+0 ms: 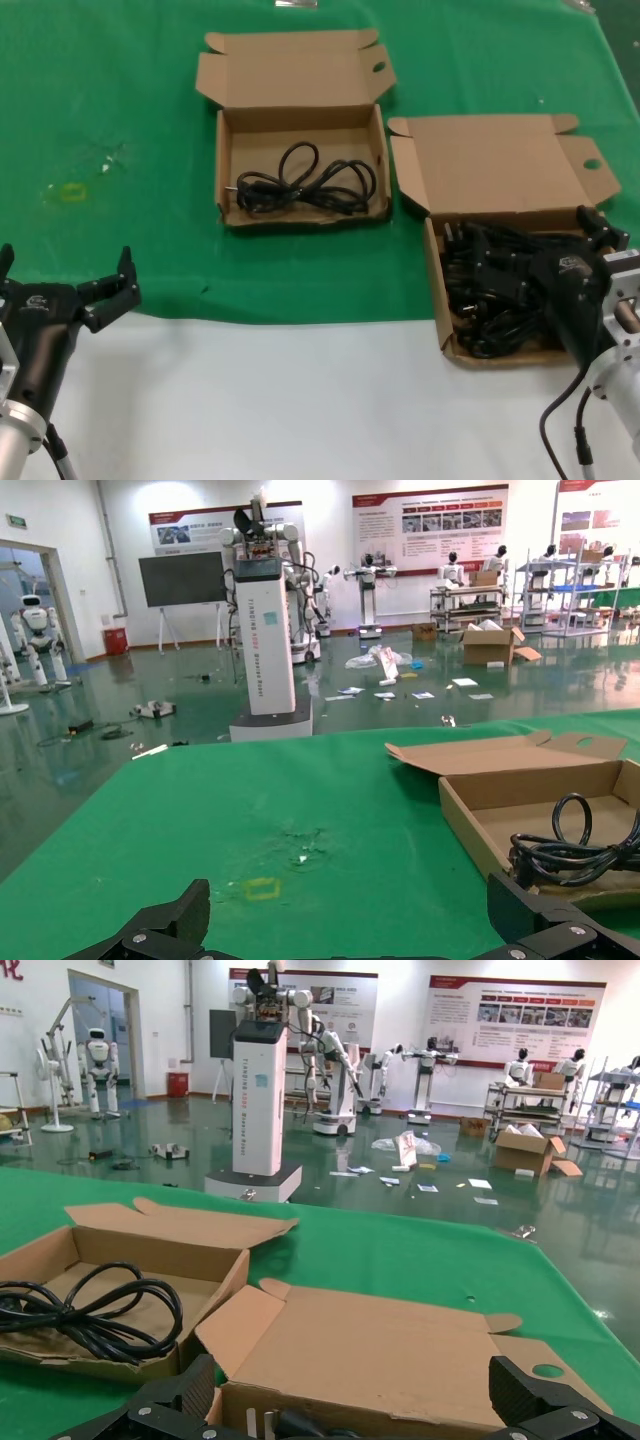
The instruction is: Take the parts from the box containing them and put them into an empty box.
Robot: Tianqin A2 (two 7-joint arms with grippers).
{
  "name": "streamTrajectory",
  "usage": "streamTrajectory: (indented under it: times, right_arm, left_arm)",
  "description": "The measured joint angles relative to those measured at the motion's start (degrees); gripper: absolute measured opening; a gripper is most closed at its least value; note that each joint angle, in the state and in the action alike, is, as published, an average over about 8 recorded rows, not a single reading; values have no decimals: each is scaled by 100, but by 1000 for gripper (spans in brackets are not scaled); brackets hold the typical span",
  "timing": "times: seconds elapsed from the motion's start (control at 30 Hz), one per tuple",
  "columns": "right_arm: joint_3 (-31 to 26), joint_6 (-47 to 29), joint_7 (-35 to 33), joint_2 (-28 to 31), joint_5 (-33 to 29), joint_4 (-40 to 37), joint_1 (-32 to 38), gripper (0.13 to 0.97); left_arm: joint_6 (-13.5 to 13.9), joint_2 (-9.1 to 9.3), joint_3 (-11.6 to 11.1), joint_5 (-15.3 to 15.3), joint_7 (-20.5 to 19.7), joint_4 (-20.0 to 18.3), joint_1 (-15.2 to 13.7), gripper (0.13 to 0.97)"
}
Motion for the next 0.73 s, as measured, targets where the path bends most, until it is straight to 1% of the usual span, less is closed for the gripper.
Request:
streamTrajectory:
  times: [0.73]
  right_arm:
    - [0, 0, 0, 0, 0, 0, 0, 966]
  left_arm:
    - [0, 0, 0, 0, 0, 0, 0, 966]
